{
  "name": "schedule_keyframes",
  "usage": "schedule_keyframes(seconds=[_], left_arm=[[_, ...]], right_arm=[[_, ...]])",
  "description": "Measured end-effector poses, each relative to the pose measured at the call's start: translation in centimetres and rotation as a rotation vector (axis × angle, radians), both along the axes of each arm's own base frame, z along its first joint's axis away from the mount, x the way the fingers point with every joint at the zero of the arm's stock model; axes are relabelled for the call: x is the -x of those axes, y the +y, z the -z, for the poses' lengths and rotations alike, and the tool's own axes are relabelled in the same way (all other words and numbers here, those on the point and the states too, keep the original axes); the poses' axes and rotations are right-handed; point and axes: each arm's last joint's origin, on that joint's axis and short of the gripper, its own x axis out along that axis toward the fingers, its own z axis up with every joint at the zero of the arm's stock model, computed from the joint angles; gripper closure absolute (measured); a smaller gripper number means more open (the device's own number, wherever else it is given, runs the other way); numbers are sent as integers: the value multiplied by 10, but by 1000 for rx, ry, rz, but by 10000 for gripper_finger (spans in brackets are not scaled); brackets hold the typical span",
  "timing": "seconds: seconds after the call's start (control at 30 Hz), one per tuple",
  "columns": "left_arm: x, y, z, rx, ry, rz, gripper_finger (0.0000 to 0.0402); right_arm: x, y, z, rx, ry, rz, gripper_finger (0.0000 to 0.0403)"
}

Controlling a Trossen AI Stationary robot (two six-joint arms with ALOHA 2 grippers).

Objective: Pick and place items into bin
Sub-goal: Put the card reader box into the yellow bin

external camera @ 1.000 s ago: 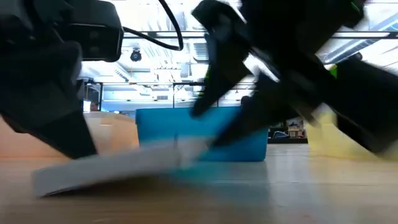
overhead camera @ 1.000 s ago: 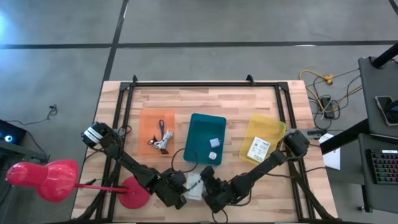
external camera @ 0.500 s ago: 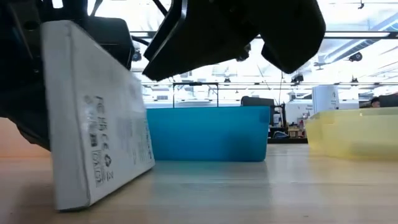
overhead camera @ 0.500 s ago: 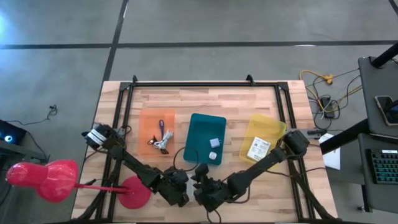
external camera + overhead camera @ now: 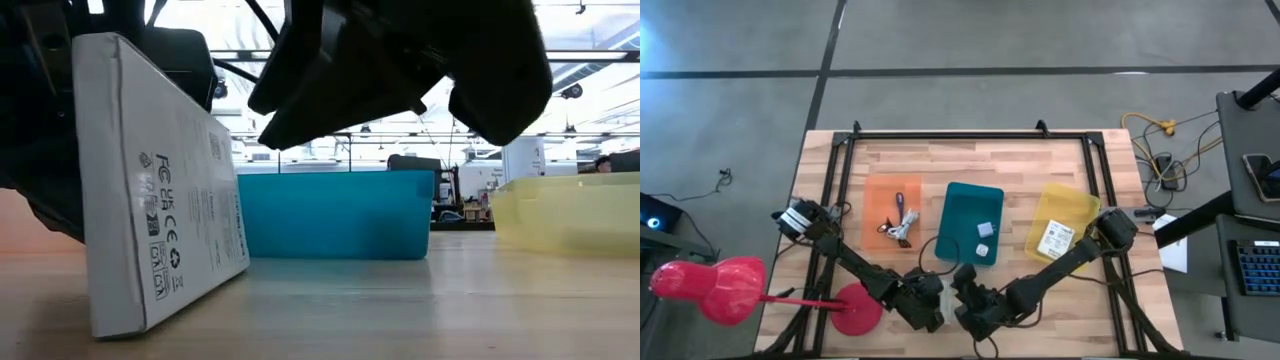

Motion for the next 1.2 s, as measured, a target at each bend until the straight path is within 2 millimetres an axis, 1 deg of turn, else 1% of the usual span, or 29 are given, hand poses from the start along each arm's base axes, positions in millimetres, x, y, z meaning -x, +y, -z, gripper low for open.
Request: schedule_keyframes(seconds=[0.17, 0.3, 0.37, 0.53, 0.73, 0.83, 0.97, 1.2], left_arm=[[0, 0, -1, 2, -2, 1, 402], [-1, 0, -2, -8, -14, 17, 402], [-2, 1, -3, -6, -17, 14, 402], [-5, 0, -6, 2, -29, 13, 402], [-8, 0, -9, 8, -39, 9, 402], [-10, 0, -11, 13, -45, 7, 402], [-13, -2, -16, 12, -60, 15, 402], [-15, -3, -19, 14, -71, 20, 402]], right_arm=[[0, 1, 0, 96, 46, -119, 232], [0, 4, 1, 96, 121, -285, 232], [0, 5, 2, 112, 137, -333, 232], [-1, 5, -1, 153, 140, -369, 232], [-8, 9, -19, 172, 93, -399, 232], [-11, 8, -24, 149, 85, -409, 232], [-15, 1, -21, 143, 101, -401, 232], [-13, -7, -9, 155, 161, -386, 232]])
